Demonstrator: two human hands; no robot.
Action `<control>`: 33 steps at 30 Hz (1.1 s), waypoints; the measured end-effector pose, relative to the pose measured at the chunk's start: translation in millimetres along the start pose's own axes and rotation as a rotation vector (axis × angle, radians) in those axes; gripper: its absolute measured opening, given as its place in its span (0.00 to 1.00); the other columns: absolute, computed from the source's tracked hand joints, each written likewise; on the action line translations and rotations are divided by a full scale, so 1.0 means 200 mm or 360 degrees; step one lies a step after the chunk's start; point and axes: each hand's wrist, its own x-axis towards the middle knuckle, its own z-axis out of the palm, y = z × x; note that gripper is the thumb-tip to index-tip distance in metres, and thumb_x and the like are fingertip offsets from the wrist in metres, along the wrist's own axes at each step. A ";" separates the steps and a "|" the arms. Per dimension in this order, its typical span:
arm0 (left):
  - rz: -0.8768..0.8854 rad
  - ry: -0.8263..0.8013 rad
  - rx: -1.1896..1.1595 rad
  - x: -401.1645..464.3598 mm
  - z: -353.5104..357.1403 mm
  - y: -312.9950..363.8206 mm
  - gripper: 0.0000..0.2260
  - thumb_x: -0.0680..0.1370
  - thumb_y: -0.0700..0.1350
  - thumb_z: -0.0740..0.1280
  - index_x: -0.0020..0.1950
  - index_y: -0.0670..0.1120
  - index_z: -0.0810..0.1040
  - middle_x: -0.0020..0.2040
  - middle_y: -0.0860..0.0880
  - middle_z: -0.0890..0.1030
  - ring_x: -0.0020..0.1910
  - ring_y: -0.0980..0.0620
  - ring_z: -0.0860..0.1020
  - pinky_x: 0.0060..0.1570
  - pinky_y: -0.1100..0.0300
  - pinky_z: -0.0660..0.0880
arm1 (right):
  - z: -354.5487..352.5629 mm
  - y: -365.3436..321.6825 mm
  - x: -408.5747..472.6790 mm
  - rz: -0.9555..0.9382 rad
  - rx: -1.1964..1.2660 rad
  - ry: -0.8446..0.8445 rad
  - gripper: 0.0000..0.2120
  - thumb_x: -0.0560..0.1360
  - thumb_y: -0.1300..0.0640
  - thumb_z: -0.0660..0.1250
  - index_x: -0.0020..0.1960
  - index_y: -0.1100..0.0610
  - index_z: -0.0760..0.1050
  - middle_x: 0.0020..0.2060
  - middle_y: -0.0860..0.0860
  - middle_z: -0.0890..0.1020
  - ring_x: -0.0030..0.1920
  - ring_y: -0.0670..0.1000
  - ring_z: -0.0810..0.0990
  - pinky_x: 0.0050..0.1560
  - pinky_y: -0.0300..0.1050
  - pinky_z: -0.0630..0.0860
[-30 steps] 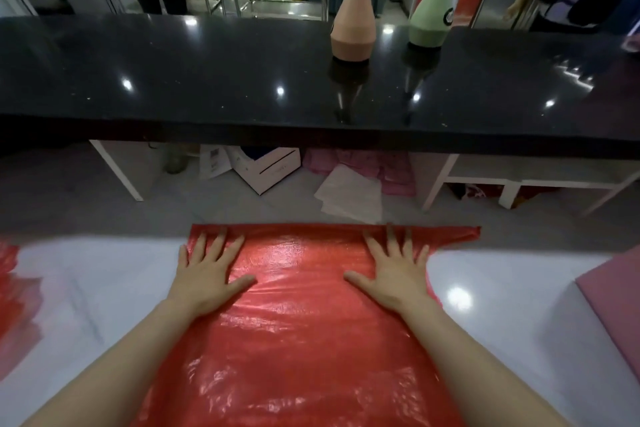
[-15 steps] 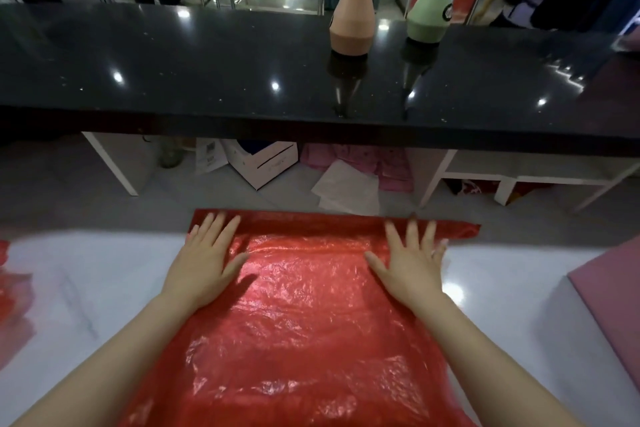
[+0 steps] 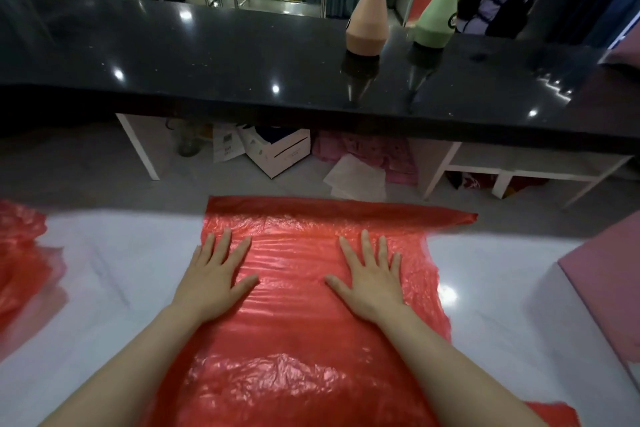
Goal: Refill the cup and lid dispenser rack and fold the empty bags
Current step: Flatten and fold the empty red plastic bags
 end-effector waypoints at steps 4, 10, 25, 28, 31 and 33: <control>0.0156 0.0137 -0.0166 -0.07 -0.05 -0.02 0.34 0.79 0.63 0.55 0.78 0.53 0.40 0.78 0.49 0.37 0.77 0.50 0.37 0.74 0.54 0.40 | -0.06 0.00 -0.03 0.0087 -0.0079 0.0089 0.40 0.72 0.26 0.45 0.77 0.41 0.37 0.77 0.54 0.35 0.74 0.61 0.31 0.70 0.66 0.35; 0.0218 0.0159 -0.0398 -0.26 -0.08 -0.03 0.33 0.80 0.59 0.56 0.78 0.51 0.43 0.78 0.51 0.42 0.76 0.56 0.41 0.73 0.61 0.40 | -0.09 -0.13 -0.26 0.0061 0.0007 0.0294 0.36 0.74 0.30 0.46 0.77 0.43 0.42 0.77 0.54 0.37 0.75 0.59 0.32 0.73 0.61 0.38; 0.0203 -0.0060 -0.0001 -0.52 0.14 0.02 0.36 0.70 0.73 0.36 0.72 0.58 0.28 0.74 0.48 0.30 0.73 0.46 0.30 0.73 0.49 0.35 | 0.14 -0.28 -0.68 0.0195 0.0081 -0.0030 0.42 0.66 0.22 0.34 0.75 0.38 0.35 0.77 0.47 0.36 0.75 0.53 0.31 0.71 0.65 0.35; 0.0220 -0.0027 0.0028 -0.51 0.14 0.01 0.35 0.71 0.72 0.35 0.73 0.58 0.29 0.74 0.47 0.30 0.74 0.45 0.31 0.72 0.50 0.35 | 0.20 -0.25 -0.70 0.0159 0.0057 0.0013 0.40 0.66 0.21 0.35 0.72 0.35 0.29 0.75 0.45 0.31 0.72 0.52 0.27 0.71 0.64 0.32; 0.0271 0.0050 -0.0044 -0.51 0.11 0.00 0.32 0.78 0.66 0.44 0.77 0.56 0.37 0.78 0.48 0.37 0.76 0.48 0.37 0.72 0.54 0.36 | 0.21 -0.23 -0.67 0.0123 0.0056 0.0043 0.40 0.66 0.21 0.33 0.73 0.36 0.29 0.75 0.45 0.31 0.72 0.52 0.26 0.70 0.63 0.31; 0.0281 0.0153 -0.0146 -0.54 0.09 0.01 0.30 0.80 0.63 0.47 0.78 0.54 0.43 0.79 0.50 0.42 0.75 0.54 0.38 0.71 0.58 0.37 | 0.18 -0.22 -0.64 0.0076 0.0088 0.0060 0.40 0.66 0.23 0.32 0.74 0.38 0.32 0.75 0.46 0.32 0.72 0.52 0.27 0.70 0.62 0.32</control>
